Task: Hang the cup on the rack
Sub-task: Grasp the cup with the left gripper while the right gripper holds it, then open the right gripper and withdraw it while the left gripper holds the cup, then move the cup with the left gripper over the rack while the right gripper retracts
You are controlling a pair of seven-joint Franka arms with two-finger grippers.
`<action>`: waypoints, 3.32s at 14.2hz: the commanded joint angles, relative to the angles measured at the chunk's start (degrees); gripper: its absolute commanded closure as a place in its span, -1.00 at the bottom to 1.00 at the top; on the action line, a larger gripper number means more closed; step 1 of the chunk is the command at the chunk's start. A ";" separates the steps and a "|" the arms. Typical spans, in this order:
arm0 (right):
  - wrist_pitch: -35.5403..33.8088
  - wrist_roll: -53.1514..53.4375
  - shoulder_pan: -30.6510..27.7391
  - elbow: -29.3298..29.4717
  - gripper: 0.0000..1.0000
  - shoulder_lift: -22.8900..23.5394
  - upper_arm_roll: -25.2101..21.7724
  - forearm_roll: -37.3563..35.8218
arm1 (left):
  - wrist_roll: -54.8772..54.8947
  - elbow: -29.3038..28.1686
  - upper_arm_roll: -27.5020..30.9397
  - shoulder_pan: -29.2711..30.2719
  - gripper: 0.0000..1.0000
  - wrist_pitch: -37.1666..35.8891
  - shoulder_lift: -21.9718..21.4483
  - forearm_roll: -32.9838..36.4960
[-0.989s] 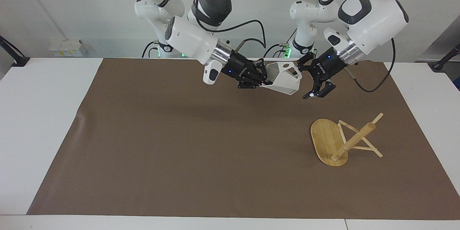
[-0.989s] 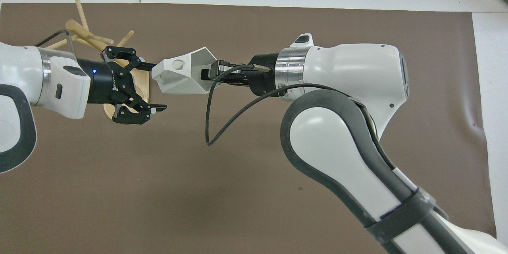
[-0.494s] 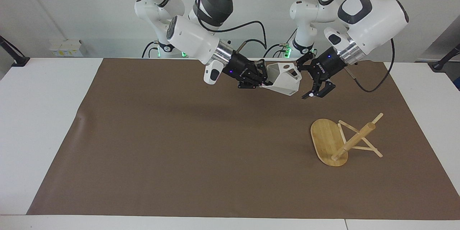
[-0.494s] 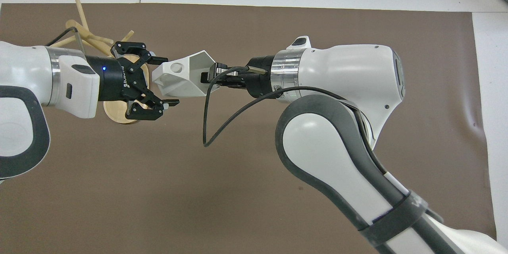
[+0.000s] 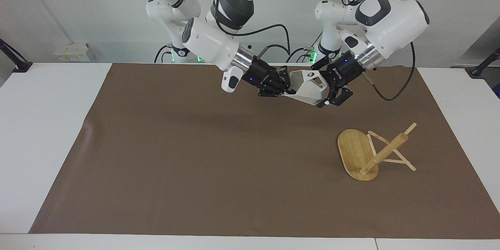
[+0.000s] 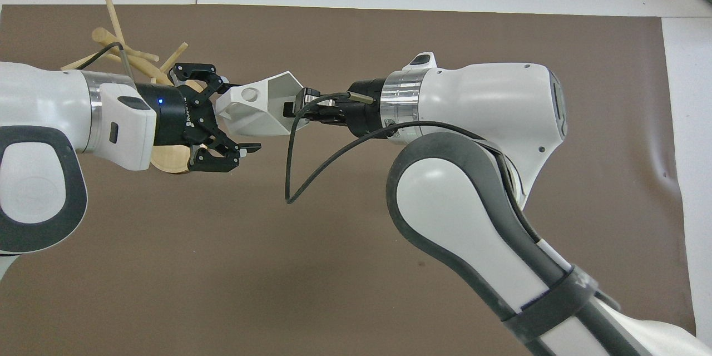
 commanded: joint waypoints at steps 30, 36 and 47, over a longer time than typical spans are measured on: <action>-3.48 3.58 -0.53 1.41 -1.00 -0.64 -3.10 -1.33 | -12.27 -5.34 1.34 1.16 1.00 9.96 -1.73 4.67; -22.45 3.40 -0.45 3.43 -1.00 -6.53 -15.76 -10.96 | -38.52 -5.08 1.16 0.90 1.00 11.37 -1.30 25.84; -41.02 -0.82 -0.45 4.93 -1.00 -11.28 -28.07 -43.32 | -53.42 -4.55 1.25 1.95 1.00 16.28 1.78 27.97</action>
